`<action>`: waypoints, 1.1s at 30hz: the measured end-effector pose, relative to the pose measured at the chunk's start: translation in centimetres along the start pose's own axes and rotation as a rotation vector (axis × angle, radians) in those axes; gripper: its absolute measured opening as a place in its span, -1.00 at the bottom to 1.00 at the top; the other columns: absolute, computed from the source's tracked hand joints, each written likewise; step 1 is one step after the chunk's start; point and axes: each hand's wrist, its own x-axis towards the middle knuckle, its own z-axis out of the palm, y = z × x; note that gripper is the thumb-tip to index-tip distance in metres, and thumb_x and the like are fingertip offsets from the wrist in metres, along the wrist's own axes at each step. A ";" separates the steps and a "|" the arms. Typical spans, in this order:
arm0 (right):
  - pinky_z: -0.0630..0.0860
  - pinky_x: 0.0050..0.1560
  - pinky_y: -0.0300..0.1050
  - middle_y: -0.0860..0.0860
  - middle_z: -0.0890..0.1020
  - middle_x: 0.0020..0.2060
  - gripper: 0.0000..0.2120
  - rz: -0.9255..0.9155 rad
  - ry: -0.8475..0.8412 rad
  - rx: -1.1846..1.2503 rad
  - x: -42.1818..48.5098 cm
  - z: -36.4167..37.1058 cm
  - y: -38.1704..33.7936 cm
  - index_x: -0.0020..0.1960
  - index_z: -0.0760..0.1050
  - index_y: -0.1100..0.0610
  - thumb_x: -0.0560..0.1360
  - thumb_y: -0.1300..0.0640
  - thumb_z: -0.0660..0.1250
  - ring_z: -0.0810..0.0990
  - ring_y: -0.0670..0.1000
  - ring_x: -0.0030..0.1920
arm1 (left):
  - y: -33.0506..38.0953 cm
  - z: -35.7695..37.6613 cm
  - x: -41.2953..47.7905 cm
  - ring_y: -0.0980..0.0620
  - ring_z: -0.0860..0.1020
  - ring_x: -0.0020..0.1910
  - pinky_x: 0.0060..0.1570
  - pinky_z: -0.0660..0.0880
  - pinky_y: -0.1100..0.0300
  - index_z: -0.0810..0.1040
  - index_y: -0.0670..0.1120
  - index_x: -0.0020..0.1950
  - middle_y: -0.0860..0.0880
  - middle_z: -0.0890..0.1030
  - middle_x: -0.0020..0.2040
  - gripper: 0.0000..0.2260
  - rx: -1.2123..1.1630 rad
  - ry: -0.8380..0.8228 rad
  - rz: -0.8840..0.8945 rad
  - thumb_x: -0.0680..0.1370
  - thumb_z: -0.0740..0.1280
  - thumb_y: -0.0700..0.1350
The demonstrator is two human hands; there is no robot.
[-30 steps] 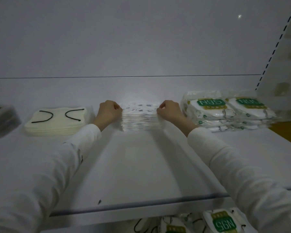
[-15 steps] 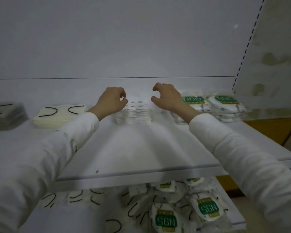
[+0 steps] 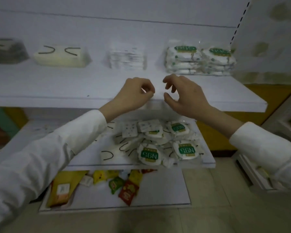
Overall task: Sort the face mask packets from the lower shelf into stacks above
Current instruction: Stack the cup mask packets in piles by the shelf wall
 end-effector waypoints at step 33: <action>0.46 -0.34 -0.14 0.14 0.58 -0.06 -0.81 1.683 -0.436 0.840 -18.3 31.5 6.9 -0.02 0.54 0.18 0.40 0.19 0.47 0.53 0.06 -0.22 | -26.1 22.5 -7.9 0.01 0.53 -0.01 -0.09 0.34 0.36 0.57 -0.20 0.11 -0.12 0.61 0.08 -0.82 -0.121 -0.325 -0.683 0.52 0.29 -0.27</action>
